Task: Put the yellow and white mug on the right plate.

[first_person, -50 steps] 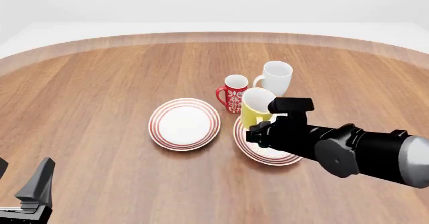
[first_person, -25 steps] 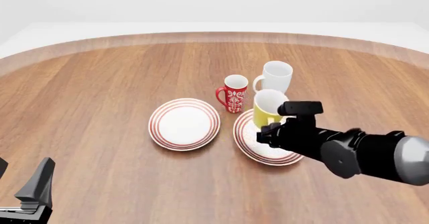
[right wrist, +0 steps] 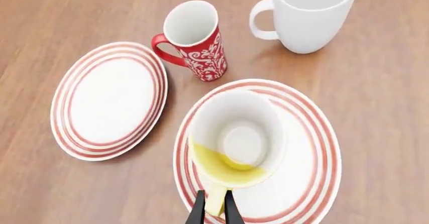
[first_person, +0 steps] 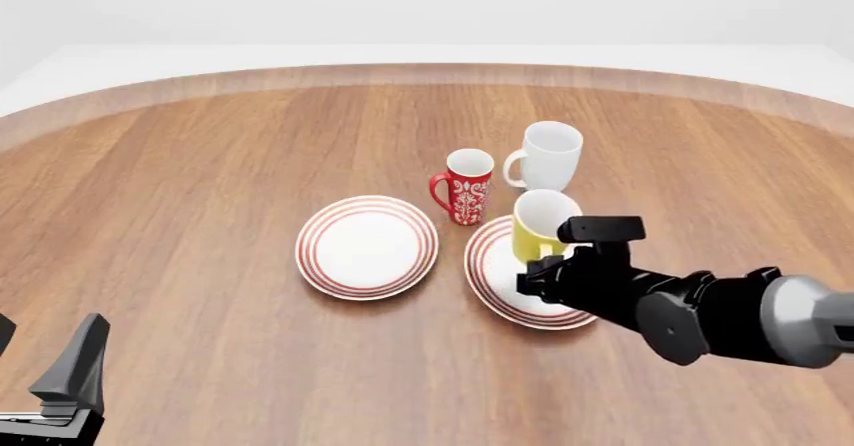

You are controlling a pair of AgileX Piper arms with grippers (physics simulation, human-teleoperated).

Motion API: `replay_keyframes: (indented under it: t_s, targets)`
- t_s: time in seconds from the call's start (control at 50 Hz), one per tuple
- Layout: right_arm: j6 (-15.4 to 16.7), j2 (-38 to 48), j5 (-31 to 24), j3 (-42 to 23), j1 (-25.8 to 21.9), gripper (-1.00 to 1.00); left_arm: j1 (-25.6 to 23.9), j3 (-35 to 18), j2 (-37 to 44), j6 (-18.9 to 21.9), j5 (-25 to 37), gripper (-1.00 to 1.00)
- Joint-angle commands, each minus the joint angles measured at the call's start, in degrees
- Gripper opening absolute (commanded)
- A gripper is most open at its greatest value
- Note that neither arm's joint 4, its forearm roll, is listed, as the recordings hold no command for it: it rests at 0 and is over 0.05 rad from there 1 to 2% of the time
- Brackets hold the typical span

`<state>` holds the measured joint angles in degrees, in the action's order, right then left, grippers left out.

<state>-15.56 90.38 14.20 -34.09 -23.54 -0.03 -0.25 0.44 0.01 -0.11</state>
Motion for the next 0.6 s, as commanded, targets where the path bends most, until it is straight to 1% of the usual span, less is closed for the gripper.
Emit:
replay_keyframes:
  t_s: [0.02, 0.08, 0.12, 0.14, 0.16, 0.18, 0.24, 0.26, 0.28, 0.3, 0.32, 0.34, 0.36, 0.4, 0.5, 0.54, 0.6]
  targets:
    - [-0.32, 2.16, 2.26, 0.32, 0.64, -1.0, 0.0, 0.0, 0.0, 0.01, 0.0, 1.0]
    - [-0.23, 2.58, 2.52, 0.19, 0.84, -1.0, 0.0, 0.0, 0.01, -0.02, 0.0, 1.0]
    - [-0.27, 1.79, 1.09, -0.36, 0.93, -1.0, -0.01, 0.0, 0.0, -0.01, 0.0, 1.0]
    - [-0.2, 2.39, 2.18, 0.07, 1.09, -1.0, -0.01, 0.0, 0.0, -0.01, 0.0, 1.0]
    - [-0.22, 1.03, 0.26, -0.53, 1.15, -1.0, -0.01, 0.0, 0.0, 0.0, 0.0, 1.0]
    - [-0.27, 1.87, 1.78, 0.02, 1.21, -1.0, 0.01, 0.0, 0.0, 0.0, 0.0, 1.0]
    - [-0.16, 0.23, -0.9, -0.85, 1.22, -1.0, 0.0, 0.0, 0.0, -0.02, 0.0, 1.0]
    - [-0.13, 0.29, -0.83, -0.8, 1.26, -1.0, -0.01, 0.0, 0.01, 0.01, 0.0, 1.0]
    - [-0.13, 2.26, 2.1, 0.19, 1.3, -1.0, -0.01, 0.0, -0.01, 0.0, 0.0, 1.0]
    - [-0.17, 0.92, 0.22, -0.49, 1.32, -1.0, 0.0, 0.0, 0.0, 0.0, 0.0, 1.0]
    - [-0.01, 0.4, -0.54, -0.77, 1.35, -1.0, 0.0, 0.0, 0.0, 0.0, 0.0, 1.0]
    - [0.25, 2.46, 2.31, 0.2, 1.49, -1.0, -0.01, 0.0, 0.0, 0.0, 0.0, 1.0]
    - [0.58, 2.2, 2.79, 0.62, 2.03, 1.0, 0.0, 0.0, -0.01, 0.0, 0.0, 1.0]
    - [0.12, 2.81, 2.73, 0.35, 1.51, 1.0, 0.01, 0.0, 0.0, -0.01, 0.0, 1.0]
    - [0.17, 2.54, 2.65, 0.43, 1.29, 1.0, 0.01, 0.0, -0.01, -0.01, 0.0, 1.0]
    - [0.07, 0.64, -0.39, -0.69, 1.11, 1.0, 0.0, 0.0, 0.0, -0.01, 0.0, 1.0]
    - [0.09, -0.12, -1.2, -0.7, 1.01, 1.0, 0.0, 0.0, 0.01, 0.0, 0.0, 1.0]
